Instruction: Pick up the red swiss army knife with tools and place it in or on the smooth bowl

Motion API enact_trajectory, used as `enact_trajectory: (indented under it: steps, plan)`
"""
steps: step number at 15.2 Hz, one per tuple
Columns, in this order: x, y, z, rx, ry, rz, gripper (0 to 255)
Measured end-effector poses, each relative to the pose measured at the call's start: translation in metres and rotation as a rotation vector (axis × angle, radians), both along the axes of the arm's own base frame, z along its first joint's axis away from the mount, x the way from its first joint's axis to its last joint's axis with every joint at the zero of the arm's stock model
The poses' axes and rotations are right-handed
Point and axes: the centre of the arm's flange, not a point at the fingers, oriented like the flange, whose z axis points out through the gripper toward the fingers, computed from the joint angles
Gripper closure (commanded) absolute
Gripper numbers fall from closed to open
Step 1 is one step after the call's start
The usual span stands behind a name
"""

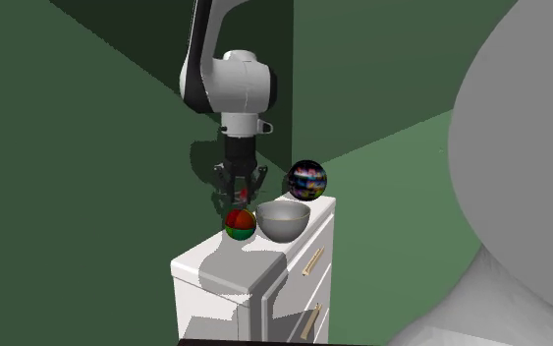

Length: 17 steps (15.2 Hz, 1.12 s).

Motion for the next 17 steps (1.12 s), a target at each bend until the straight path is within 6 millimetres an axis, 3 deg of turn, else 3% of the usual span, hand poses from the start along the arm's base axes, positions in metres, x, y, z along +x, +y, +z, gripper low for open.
enact_trajectory:
  steps: [6, 11, 17]
  plan:
    - [0.053, -0.047, 0.000, 0.000, 0.000, -0.001, 255]
    - [0.110, -0.092, 0.003, 0.000, 0.000, -0.001, 255]
    - [0.119, -0.100, -0.025, 0.000, 0.000, 0.000, 255]
